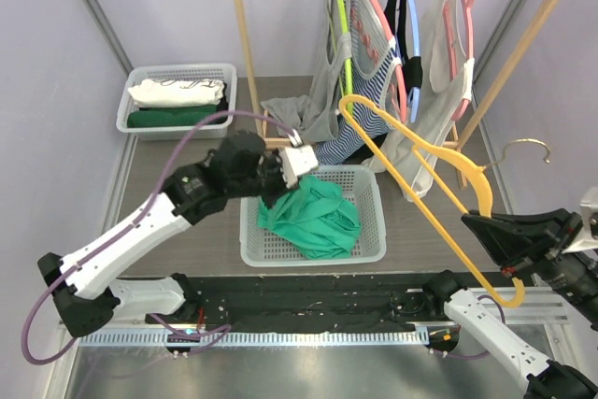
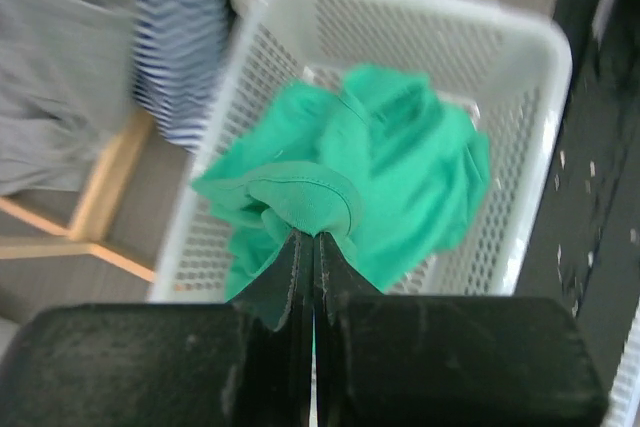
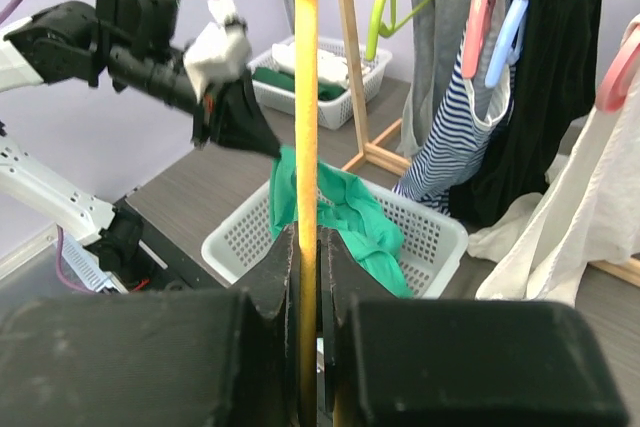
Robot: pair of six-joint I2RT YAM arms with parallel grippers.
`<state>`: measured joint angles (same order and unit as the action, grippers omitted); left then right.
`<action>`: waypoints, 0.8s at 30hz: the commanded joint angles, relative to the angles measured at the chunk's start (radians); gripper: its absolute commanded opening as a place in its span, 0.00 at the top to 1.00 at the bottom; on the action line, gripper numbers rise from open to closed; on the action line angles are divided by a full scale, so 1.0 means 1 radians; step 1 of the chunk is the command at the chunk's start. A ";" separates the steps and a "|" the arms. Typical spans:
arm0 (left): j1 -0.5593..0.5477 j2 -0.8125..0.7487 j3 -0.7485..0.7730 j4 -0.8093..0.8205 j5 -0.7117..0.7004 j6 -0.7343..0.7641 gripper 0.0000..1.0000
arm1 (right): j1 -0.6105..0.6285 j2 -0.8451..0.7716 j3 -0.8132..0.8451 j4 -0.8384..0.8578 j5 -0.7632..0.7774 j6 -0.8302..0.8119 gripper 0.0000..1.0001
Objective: Remove the tank top from the hanger
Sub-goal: Place the hanger at the clothesline.
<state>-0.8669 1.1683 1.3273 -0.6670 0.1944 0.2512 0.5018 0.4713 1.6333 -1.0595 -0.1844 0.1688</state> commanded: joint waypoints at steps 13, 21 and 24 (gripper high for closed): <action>-0.063 0.166 -0.313 0.086 -0.062 0.184 0.26 | -0.002 0.067 -0.044 0.085 0.005 -0.038 0.99; -0.099 0.191 -0.447 0.182 -0.134 0.204 0.00 | -0.002 0.075 -0.015 0.075 0.000 -0.038 0.99; -0.130 0.170 -0.467 0.164 -0.147 0.211 0.00 | -0.002 0.079 -0.010 0.079 -0.007 -0.038 0.99</action>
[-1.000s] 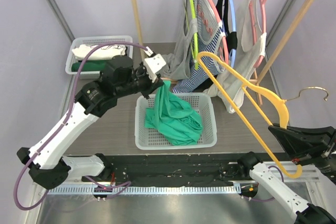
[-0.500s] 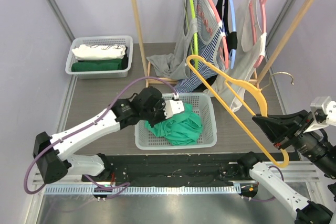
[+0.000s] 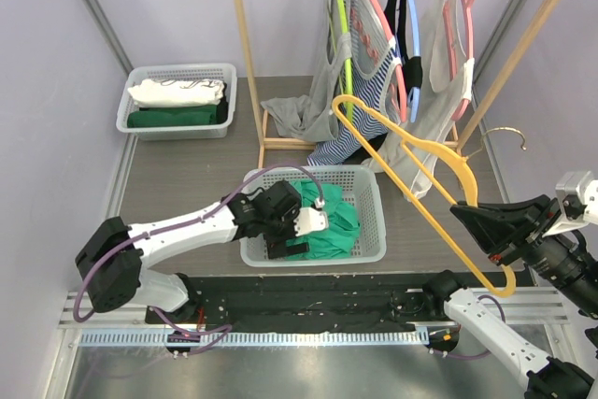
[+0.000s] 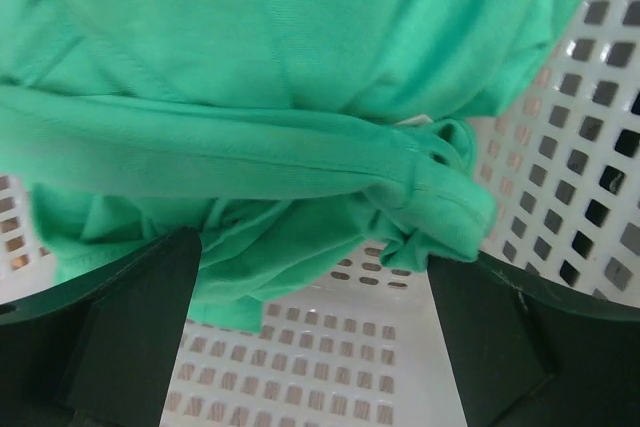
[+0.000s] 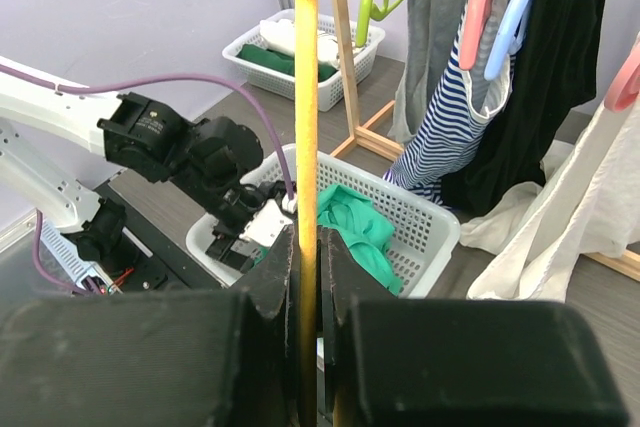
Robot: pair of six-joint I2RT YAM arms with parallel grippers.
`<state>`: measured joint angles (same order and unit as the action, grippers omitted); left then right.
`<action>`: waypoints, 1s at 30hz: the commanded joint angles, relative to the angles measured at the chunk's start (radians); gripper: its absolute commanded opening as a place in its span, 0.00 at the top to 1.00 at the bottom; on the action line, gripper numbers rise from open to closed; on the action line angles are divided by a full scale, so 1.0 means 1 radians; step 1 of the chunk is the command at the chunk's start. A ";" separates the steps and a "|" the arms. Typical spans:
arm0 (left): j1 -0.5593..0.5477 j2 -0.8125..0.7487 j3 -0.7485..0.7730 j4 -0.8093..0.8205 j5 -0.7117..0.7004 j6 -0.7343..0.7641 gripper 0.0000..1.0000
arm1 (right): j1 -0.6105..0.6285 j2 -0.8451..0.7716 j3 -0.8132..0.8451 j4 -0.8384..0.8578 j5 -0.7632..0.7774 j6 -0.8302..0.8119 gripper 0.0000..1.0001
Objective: Remove the tank top from the hanger
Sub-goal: Place the hanger at the clothesline.
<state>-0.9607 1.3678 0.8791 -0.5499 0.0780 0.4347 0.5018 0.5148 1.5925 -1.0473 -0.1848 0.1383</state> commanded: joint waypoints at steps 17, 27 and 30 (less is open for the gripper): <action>-0.056 -0.228 0.834 -0.651 0.049 -0.102 0.00 | -0.002 0.198 0.106 0.132 -0.113 -0.003 0.99; -0.006 -0.299 1.106 -0.699 0.149 -0.039 0.00 | -0.002 0.379 0.069 0.153 -0.465 -0.069 0.99; 0.011 -0.256 1.187 -0.625 0.129 -0.120 0.00 | -0.002 0.424 0.041 0.168 -0.603 -0.095 0.99</action>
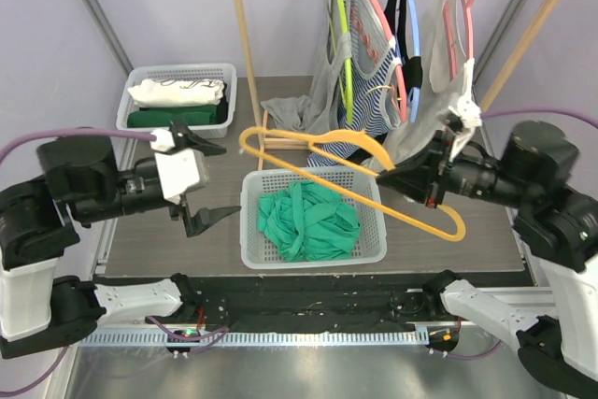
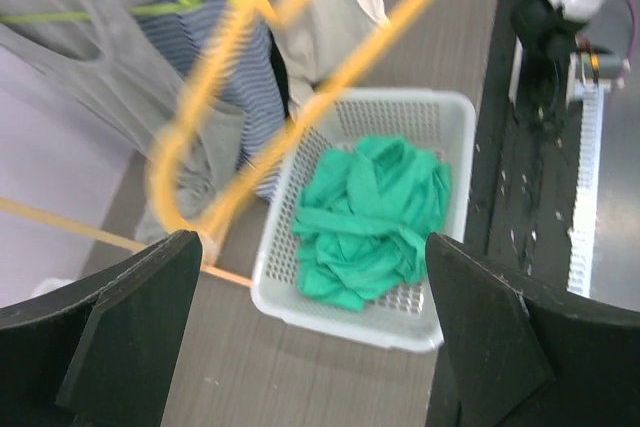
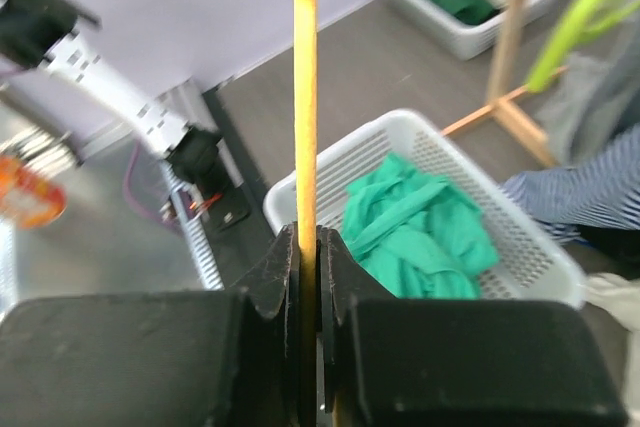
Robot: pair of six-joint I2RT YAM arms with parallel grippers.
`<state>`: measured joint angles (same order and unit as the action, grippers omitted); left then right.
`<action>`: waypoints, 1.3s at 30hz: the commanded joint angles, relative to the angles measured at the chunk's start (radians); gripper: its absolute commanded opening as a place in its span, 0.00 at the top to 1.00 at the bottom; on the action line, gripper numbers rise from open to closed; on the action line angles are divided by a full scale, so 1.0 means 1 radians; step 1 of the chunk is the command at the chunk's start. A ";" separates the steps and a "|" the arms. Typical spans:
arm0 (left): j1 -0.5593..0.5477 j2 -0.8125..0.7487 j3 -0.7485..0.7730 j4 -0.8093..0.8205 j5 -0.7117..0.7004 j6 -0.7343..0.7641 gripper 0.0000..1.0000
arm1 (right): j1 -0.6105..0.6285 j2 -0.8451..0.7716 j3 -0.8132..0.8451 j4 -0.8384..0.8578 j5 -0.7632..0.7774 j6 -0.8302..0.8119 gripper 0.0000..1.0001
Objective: Remove the tank top from the hanger
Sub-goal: Place the hanger at the clothesline.
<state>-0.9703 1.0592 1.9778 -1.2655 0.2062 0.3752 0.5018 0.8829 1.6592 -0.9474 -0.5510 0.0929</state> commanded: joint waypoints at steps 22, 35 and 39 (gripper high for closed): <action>0.035 0.091 -0.020 0.086 0.272 0.022 0.00 | 0.020 0.090 -0.016 0.035 -0.386 -0.174 0.99; 0.035 0.134 0.013 0.064 0.318 0.021 0.06 | 0.020 0.039 -0.033 0.032 -0.371 -0.174 0.99; 0.035 0.147 0.016 0.048 0.312 0.016 0.30 | 0.020 0.018 -0.041 0.030 -0.337 -0.185 0.99</action>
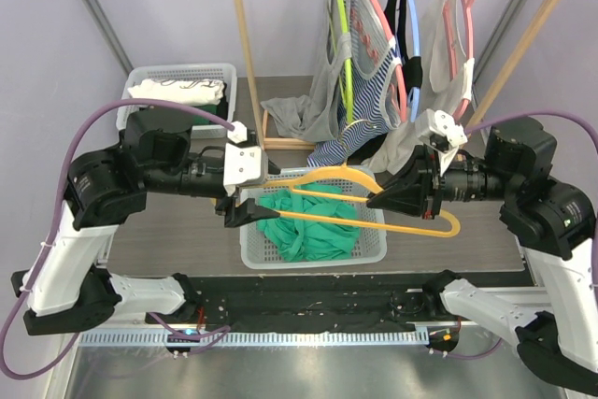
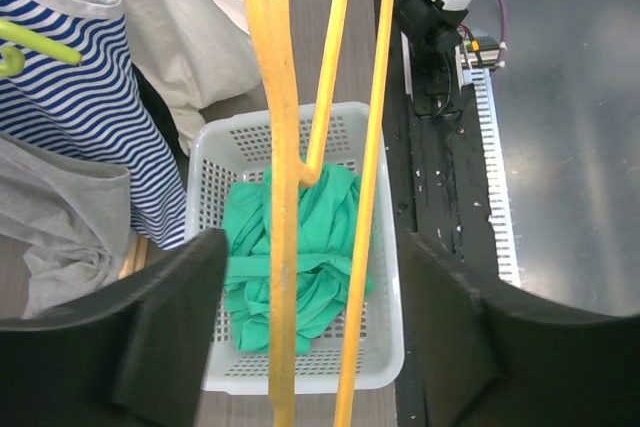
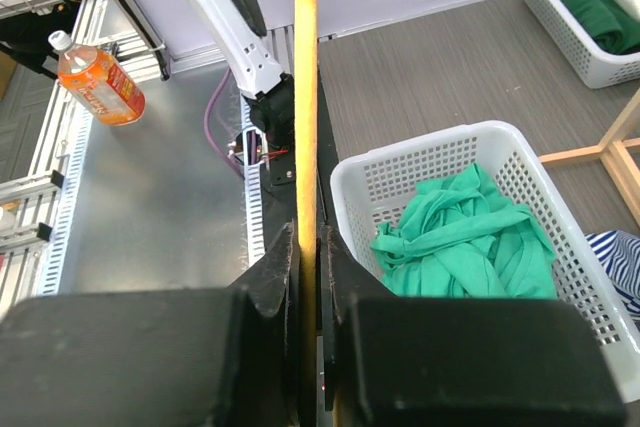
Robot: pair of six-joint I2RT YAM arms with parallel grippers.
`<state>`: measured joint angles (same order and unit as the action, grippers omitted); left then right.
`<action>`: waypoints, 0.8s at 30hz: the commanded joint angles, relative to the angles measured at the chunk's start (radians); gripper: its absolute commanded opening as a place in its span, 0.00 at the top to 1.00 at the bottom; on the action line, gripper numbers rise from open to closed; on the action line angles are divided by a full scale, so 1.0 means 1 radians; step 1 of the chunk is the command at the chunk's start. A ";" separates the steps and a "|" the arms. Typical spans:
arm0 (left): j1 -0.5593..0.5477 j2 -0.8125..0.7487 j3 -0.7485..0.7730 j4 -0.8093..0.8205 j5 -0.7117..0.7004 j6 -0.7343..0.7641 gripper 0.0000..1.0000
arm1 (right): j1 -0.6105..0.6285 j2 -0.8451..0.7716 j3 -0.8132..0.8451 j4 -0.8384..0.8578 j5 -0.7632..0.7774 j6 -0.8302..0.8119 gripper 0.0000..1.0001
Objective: Remove the tank top from the hanger
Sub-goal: Place the hanger at the clothesline.
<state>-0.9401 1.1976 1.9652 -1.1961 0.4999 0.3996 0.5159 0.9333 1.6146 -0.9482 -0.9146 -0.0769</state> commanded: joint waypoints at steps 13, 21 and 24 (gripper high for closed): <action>0.009 0.007 0.073 -0.003 -0.011 -0.048 0.78 | 0.006 -0.050 -0.044 0.028 0.071 -0.027 0.99; 0.015 0.000 0.060 -0.026 0.002 -0.028 1.00 | 0.004 -0.040 -0.027 0.048 0.111 -0.009 0.99; 0.015 -0.010 0.032 -0.030 -0.006 -0.021 1.00 | 0.006 -0.045 -0.016 0.060 0.135 -0.006 0.99</action>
<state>-0.9291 1.2133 2.0113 -1.2457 0.4915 0.3695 0.5201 0.8837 1.5654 -0.9424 -0.8474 -0.1036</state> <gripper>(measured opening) 0.046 0.099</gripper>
